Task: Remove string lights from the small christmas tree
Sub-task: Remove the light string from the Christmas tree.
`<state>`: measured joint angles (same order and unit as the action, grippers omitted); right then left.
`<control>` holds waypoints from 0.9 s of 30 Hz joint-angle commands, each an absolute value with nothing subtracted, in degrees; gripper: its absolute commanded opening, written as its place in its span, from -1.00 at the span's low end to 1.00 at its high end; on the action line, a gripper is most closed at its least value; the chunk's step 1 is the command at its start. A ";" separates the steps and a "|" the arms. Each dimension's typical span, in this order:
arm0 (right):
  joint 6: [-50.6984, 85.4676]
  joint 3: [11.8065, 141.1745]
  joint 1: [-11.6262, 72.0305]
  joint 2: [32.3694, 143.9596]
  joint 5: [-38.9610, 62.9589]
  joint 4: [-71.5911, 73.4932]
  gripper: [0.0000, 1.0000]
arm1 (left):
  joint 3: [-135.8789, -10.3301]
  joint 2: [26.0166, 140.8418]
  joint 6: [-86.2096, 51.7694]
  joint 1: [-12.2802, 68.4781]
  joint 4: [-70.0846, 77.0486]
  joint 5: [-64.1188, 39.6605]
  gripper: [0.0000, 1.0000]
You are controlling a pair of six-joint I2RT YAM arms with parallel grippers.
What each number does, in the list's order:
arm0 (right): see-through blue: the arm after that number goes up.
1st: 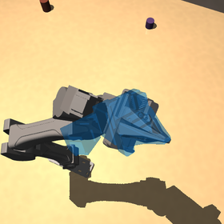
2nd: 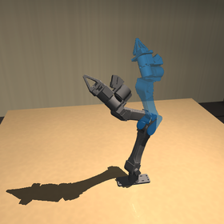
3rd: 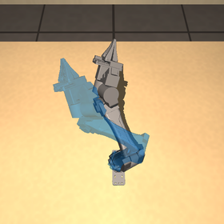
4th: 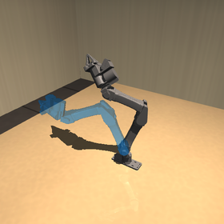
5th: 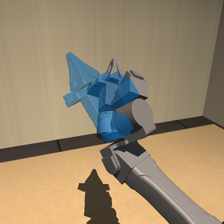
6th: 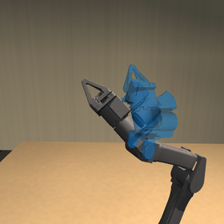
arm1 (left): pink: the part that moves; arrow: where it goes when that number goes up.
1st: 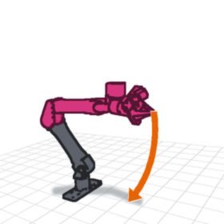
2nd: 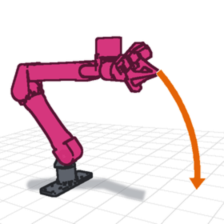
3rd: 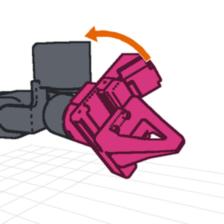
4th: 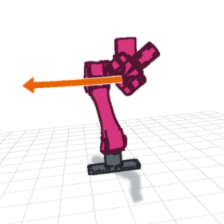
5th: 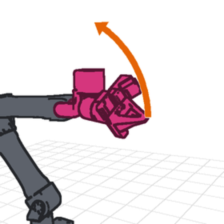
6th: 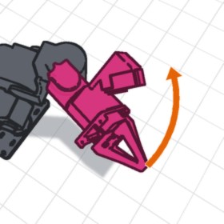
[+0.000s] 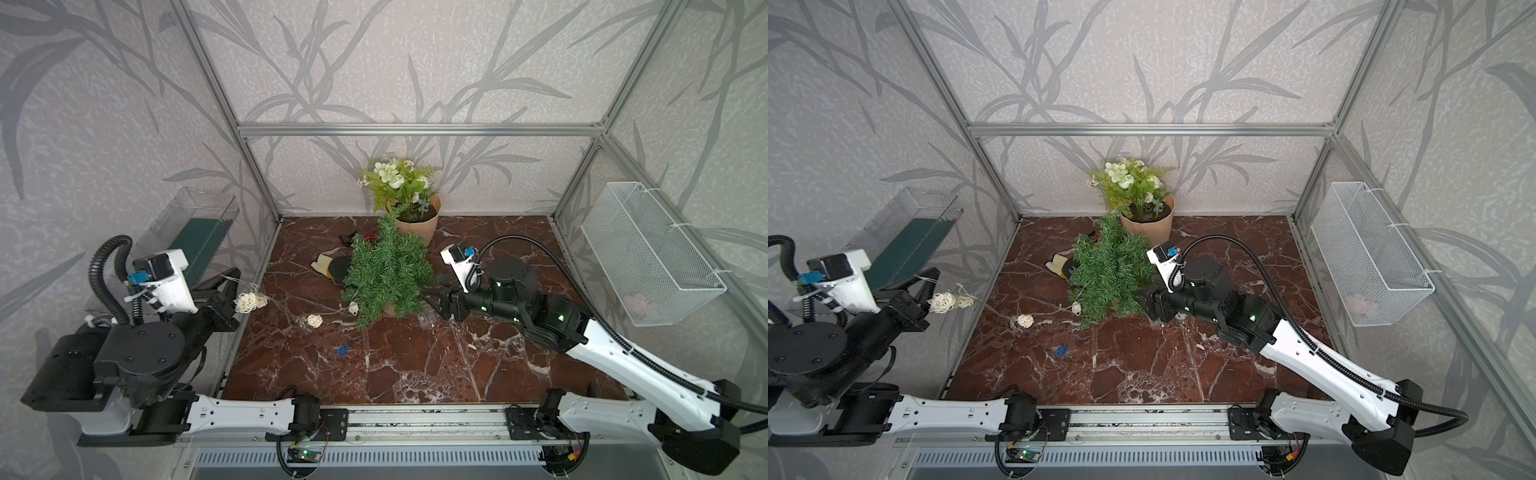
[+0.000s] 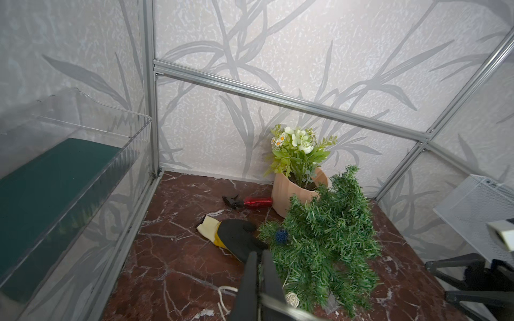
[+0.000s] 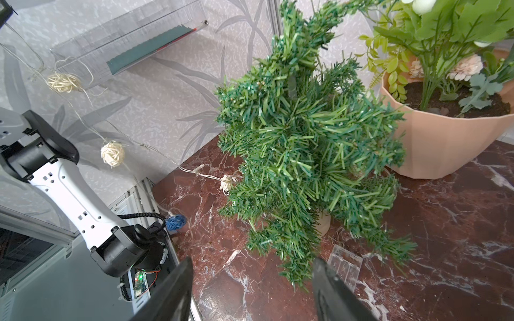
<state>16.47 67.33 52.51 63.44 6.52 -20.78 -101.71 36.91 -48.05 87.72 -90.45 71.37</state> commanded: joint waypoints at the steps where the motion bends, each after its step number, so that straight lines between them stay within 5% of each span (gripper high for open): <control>1: 16.17 68.38 52.81 64.11 6.85 -19.36 0.33 | -99.65 32.87 -54.29 93.69 -98.29 81.79 -1.00; 5: 16.26 68.84 52.78 65.19 7.10 -19.16 0.33 | -88.88 24.20 -27.07 104.56 -68.51 89.50 -1.00; 8: 16.35 69.35 52.74 65.82 7.14 -19.40 0.33 | -70.17 16.99 31.99 111.48 1.25 96.00 -1.00; 12: 15.92 69.30 52.80 65.67 6.31 -20.30 0.33 | -81.08 20.09 -5.96 111.45 -46.65 97.16 -1.00; 27: 15.74 69.11 52.89 65.33 7.57 -20.81 0.33 | -78.94 19.21 2.47 111.49 -40.40 97.12 -1.00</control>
